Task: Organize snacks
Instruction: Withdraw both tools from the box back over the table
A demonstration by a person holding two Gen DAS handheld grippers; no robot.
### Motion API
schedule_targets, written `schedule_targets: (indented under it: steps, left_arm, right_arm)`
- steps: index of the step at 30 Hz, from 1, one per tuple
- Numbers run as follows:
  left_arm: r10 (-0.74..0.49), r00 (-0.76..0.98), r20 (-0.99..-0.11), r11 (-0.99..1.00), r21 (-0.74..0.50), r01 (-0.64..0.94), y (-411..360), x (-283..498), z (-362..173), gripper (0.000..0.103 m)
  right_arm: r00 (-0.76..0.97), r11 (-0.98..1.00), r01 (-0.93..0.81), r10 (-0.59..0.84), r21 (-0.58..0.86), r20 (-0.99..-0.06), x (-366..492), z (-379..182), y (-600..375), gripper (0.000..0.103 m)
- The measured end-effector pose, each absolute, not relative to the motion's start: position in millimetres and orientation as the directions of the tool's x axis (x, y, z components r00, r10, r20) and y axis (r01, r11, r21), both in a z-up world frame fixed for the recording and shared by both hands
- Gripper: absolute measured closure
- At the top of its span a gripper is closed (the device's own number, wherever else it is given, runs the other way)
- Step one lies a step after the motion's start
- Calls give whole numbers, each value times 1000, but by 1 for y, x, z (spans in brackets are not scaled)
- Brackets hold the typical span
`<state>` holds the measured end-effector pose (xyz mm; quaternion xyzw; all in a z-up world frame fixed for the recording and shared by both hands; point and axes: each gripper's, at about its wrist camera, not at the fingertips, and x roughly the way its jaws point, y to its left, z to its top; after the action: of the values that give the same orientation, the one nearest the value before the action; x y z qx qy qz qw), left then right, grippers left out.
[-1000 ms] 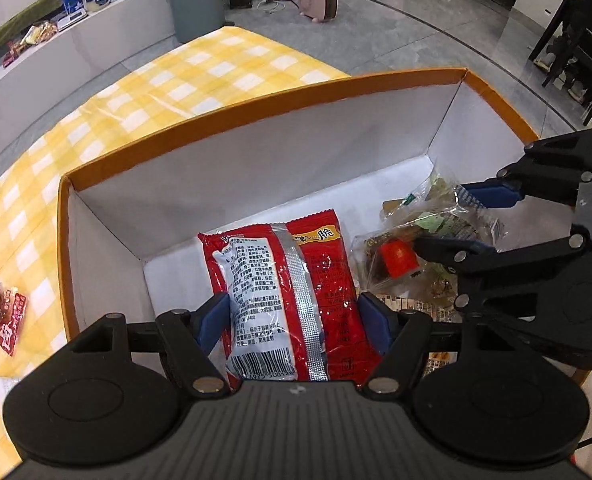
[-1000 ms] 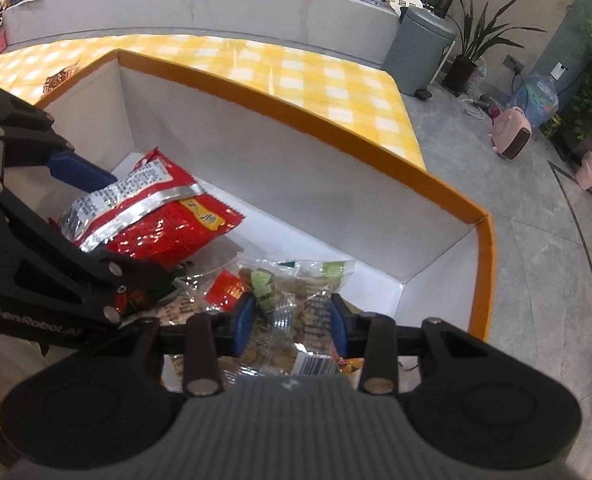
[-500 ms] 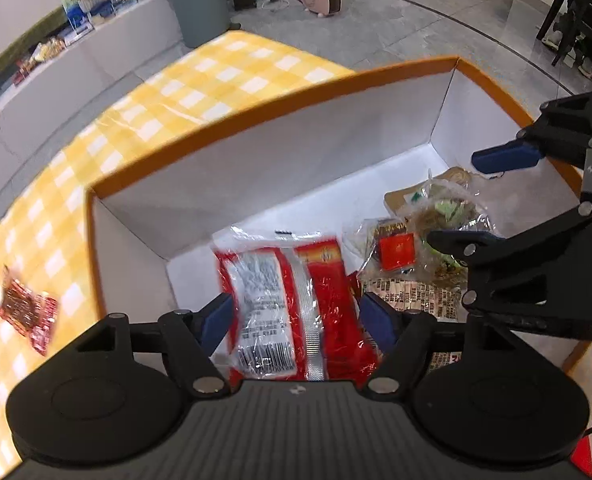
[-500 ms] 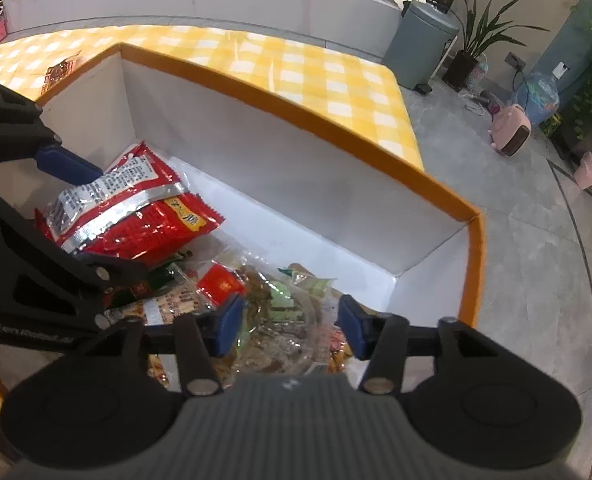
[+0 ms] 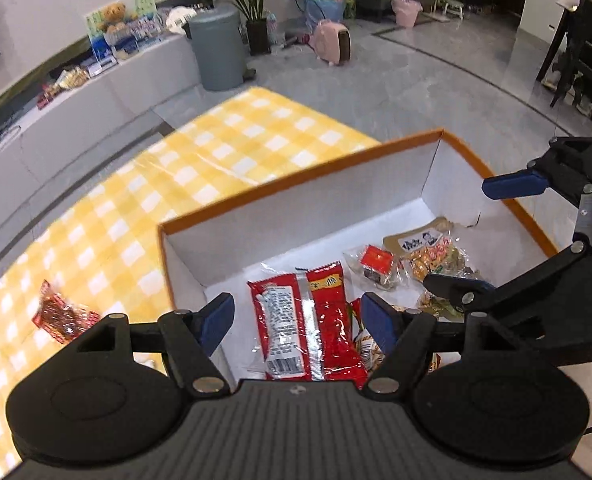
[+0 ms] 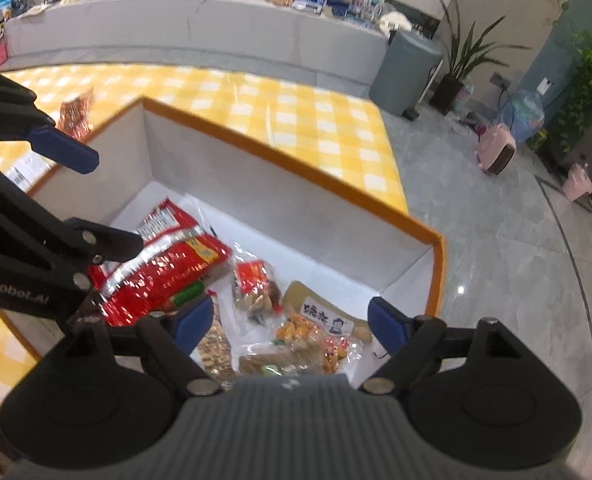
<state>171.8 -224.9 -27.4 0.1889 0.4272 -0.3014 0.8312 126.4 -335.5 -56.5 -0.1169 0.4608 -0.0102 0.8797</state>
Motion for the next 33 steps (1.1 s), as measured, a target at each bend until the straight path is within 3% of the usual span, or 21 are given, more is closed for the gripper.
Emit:
schedule_targets:
  steps: [9,18,33]
  left_arm:
    - [-379,569,-730,791,63,608,-183,157,-8,18]
    - [-342,673,-656,847,96,524,-130,143,-11,18]
    - [-292,686,-666,907,35,420,-39,136,-32,19]
  right_arm:
    - [714,986,15,-129,-169,-688,101,-36,-312,16]
    - [796,994,71,-105,-79,-597,84,-41,-280,16]
    - [853,994,-64,6,-93,-522,80,-55,-184,17]
